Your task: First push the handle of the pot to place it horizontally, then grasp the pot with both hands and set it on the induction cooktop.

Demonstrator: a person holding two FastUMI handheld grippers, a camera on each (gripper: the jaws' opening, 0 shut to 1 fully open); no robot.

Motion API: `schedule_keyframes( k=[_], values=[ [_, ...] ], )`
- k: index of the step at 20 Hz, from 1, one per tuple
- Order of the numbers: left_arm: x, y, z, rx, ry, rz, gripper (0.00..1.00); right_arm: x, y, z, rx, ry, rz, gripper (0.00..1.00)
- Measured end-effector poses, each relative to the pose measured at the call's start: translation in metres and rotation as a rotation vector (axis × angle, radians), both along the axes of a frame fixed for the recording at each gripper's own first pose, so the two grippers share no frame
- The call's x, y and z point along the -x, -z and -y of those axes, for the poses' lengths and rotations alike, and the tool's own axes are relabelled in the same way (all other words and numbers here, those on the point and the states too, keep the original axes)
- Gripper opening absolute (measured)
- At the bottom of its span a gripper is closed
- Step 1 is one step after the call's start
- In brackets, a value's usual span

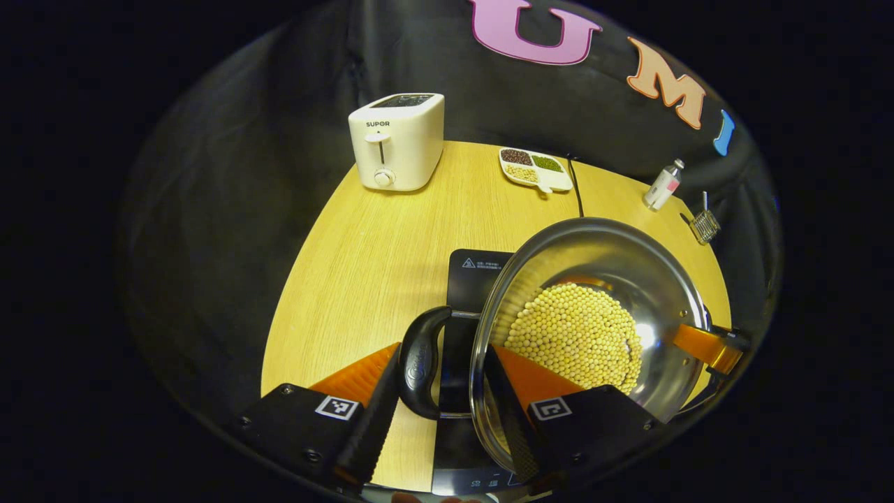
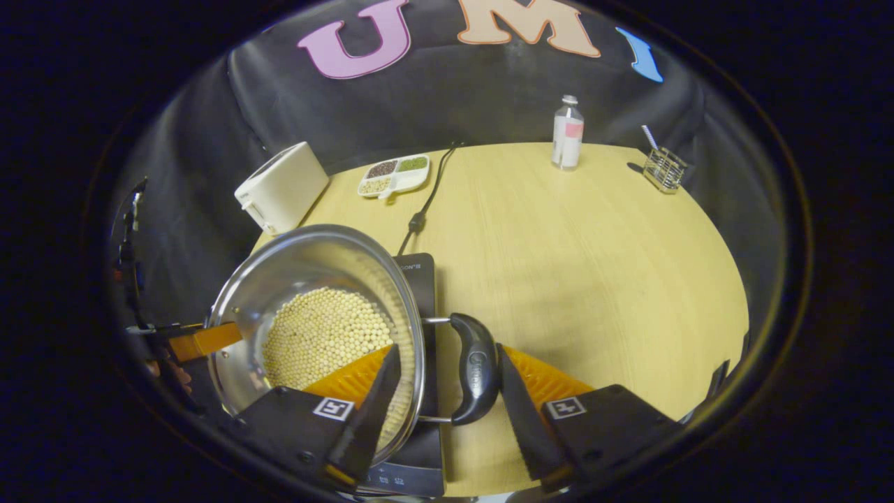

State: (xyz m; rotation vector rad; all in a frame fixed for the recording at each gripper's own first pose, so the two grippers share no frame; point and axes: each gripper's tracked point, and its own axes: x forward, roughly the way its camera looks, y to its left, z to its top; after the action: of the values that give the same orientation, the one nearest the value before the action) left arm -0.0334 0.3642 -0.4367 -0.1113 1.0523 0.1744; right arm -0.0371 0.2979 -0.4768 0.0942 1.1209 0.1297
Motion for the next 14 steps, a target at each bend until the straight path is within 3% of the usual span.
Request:
schedule_keyframes(
  k=[2, 5, 9, 14],
  values=[
    [-0.002, -0.004, -0.005, -0.023, -0.009, 0.015, 0.79, -0.001, -0.001, 0.003, 0.007, 0.004, 0.009, 0.97],
    [0.000, -0.006, -0.007, -0.024, -0.023, 0.033, 0.90, -0.002, -0.003, 0.003, 0.009, -0.004, 0.021, 0.95],
    [0.001, -0.015, -0.008, -0.036, -0.045, 0.072, 0.91, -0.005, -0.012, 0.007, 0.017, -0.015, 0.063, 0.98],
    [-0.008, -0.052, -0.016, -0.142, -0.026, 0.197, 0.91, -0.013, -0.034, 0.018, 0.027, -0.024, 0.149, 0.97]
  ],
)
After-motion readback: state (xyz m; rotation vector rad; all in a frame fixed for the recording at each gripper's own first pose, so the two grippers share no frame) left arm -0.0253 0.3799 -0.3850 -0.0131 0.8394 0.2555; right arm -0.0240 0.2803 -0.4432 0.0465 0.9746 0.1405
